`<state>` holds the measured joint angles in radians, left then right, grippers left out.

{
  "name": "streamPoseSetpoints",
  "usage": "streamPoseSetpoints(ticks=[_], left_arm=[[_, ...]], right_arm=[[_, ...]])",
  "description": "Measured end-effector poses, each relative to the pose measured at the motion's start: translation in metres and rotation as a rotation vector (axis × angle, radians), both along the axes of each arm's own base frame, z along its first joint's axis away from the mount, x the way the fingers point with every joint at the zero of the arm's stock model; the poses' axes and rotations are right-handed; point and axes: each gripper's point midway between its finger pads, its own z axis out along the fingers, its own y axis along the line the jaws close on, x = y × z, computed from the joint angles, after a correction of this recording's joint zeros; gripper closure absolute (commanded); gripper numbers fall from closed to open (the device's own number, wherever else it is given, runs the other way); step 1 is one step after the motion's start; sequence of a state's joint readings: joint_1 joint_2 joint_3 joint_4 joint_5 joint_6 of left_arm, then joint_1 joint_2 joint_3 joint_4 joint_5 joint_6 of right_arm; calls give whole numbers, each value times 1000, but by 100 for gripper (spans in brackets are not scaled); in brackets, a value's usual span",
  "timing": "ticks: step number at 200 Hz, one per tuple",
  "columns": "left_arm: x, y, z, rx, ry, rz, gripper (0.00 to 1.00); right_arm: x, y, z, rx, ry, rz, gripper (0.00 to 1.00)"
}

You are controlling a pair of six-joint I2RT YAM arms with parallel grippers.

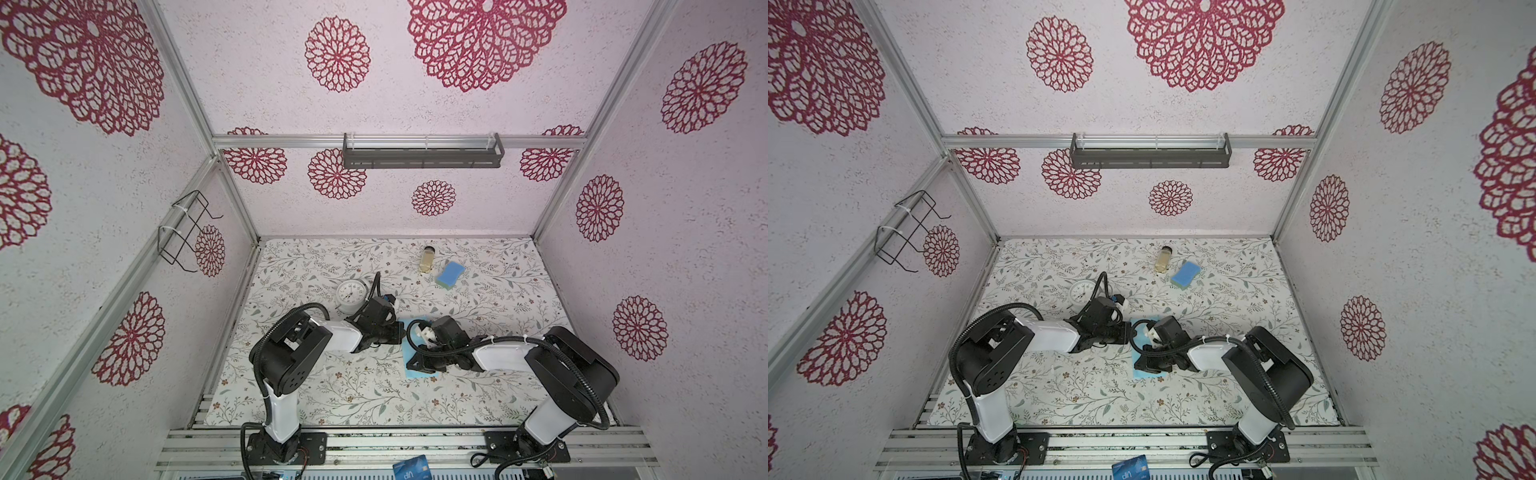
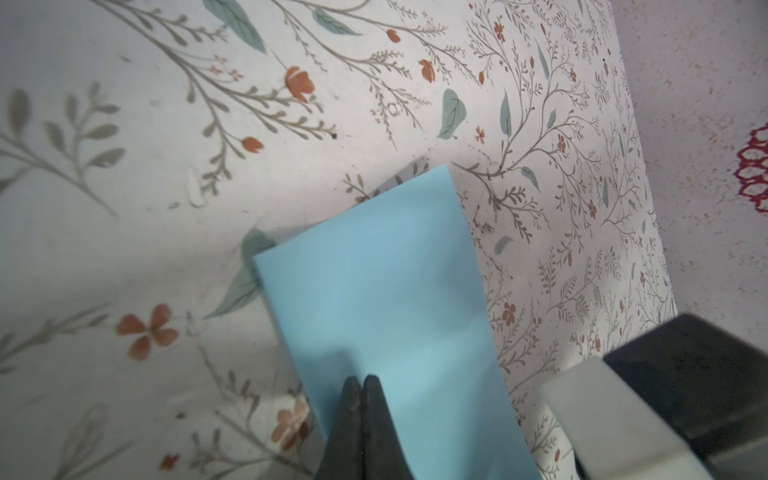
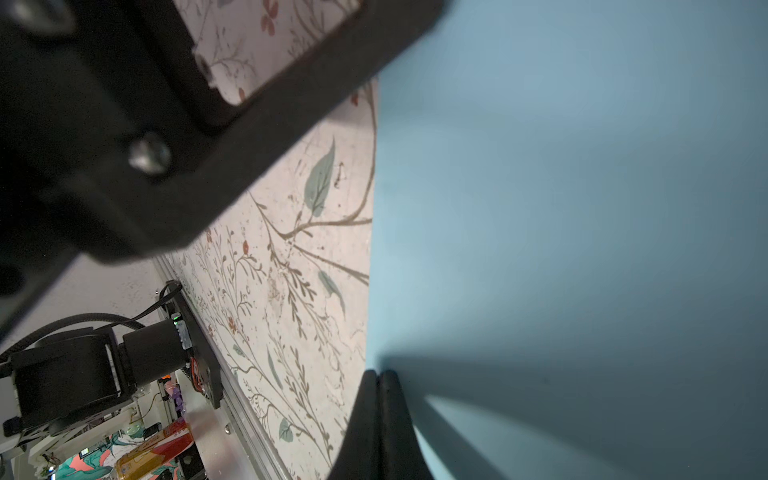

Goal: Fold a paper plane with a square sheet of paper (fold left side to right side)
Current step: 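Hold the strip's end with the right gripper while the left gripper draws back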

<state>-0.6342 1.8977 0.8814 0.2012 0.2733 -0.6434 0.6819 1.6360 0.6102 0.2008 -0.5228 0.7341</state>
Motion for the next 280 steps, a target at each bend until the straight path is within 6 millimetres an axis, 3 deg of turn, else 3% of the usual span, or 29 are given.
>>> streamPoseSetpoints(ticks=[28,75,104,126,146,168,183,223,280], left_arm=[[21,10,-1,6,10,26,100],[58,8,0,16,5,30,100],[63,16,2,43,10,39,100],[48,27,11,45,14,48,100],[24,32,33,17,-7,48,100],[-2,24,58,-32,-53,25,100],[-20,16,62,-54,-64,2,100],[-56,2,36,-50,-5,-43,100],[-56,-3,7,-36,33,-38,100]], right_arm=[[0,0,0,9,-10,0,100],[0,0,0,18,-14,-5,100],[0,0,0,26,-22,-7,100],[0,0,0,32,-22,-12,100],[0,0,0,37,-21,-17,100],[0,0,0,39,-24,-17,100],[0,0,0,41,-24,-17,100],[0,0,0,41,-20,-22,100],[0,0,0,41,-20,-23,100]])
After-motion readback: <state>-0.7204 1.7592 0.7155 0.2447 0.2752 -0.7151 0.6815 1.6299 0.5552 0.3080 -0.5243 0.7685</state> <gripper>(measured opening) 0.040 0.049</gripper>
